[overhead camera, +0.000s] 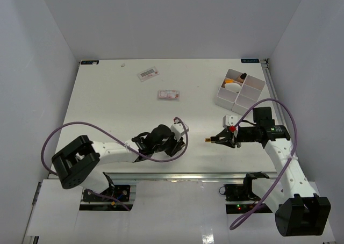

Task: Organize the makeup

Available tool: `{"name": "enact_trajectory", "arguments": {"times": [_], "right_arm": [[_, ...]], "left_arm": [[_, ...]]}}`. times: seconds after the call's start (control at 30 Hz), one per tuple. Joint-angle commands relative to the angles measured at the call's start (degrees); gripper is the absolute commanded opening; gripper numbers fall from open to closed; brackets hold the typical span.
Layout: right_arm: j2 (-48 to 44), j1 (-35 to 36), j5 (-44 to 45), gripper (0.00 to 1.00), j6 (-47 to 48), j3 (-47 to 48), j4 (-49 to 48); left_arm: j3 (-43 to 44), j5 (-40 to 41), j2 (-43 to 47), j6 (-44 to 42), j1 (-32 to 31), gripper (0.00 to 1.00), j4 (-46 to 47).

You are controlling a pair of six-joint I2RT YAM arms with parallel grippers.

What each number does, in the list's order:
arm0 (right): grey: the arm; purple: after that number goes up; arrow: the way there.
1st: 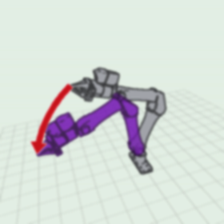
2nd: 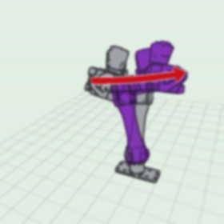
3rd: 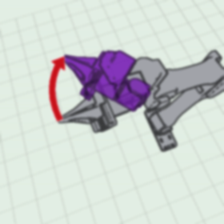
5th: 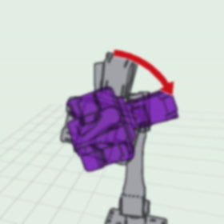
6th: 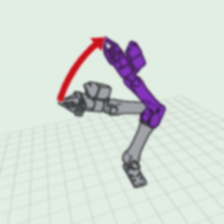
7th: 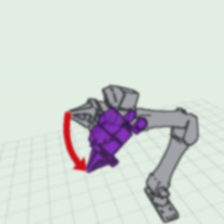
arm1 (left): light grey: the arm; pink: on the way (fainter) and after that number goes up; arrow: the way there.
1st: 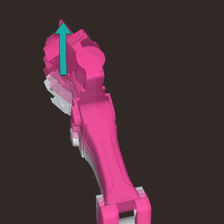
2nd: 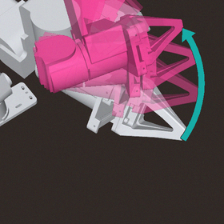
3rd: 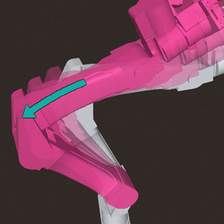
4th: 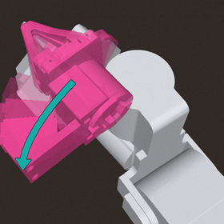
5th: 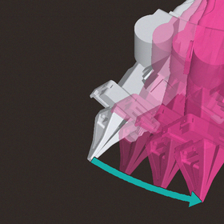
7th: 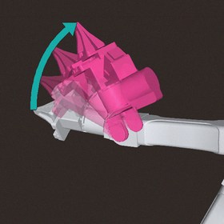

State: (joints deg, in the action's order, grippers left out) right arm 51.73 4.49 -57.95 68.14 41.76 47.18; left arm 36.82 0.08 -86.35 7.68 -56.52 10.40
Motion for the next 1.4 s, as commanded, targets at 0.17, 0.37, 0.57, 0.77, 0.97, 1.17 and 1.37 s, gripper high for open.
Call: {"name": "enact_trajectory", "arguments": {"times": [0.17,0.37,0.57,0.77,0.97,1.17,1.37], "right_arm": [[3.88,0.15,-9.85,0.08,6.03,6.29,11.92],[5.57,0.43,-10.74,0.08,12.38,8.31,17.6],[6.16,0.59,-10.05,0.08,18.19,7.3,21.12],[7.03,0.82,-10.62,0.08,21.71,6.84,23.9],[7.25,1.54,-11.09,0.08,20.71,5.94,22.42],[7.26,2.74,-10.39,0.08,18.14,5.22,19.24],[6.83,3.35,-9.71,0.08,15.35,4.36,15.46]], "left_arm": [[-7.99,-21.57,13.5,-9.09,0.26,0.16,13.57],[-4.54,-27.93,10.51,-9.1,0.27,0.15,13.42],[-1.77,-30.03,10.31,-10.41,0.27,0.16,11.04],[-0.75,-29.94,10.41,-10.84,0.27,0.15,11.08],[1.26,-30.74,9.07,-10.75,0.23,0.15,11.05],[2.51,-31.85,8.66,-10.24,0.26,0.16,11.47],[2.73,-32.72,8.83,-9.91,0.18,0.16,11.38]]}}
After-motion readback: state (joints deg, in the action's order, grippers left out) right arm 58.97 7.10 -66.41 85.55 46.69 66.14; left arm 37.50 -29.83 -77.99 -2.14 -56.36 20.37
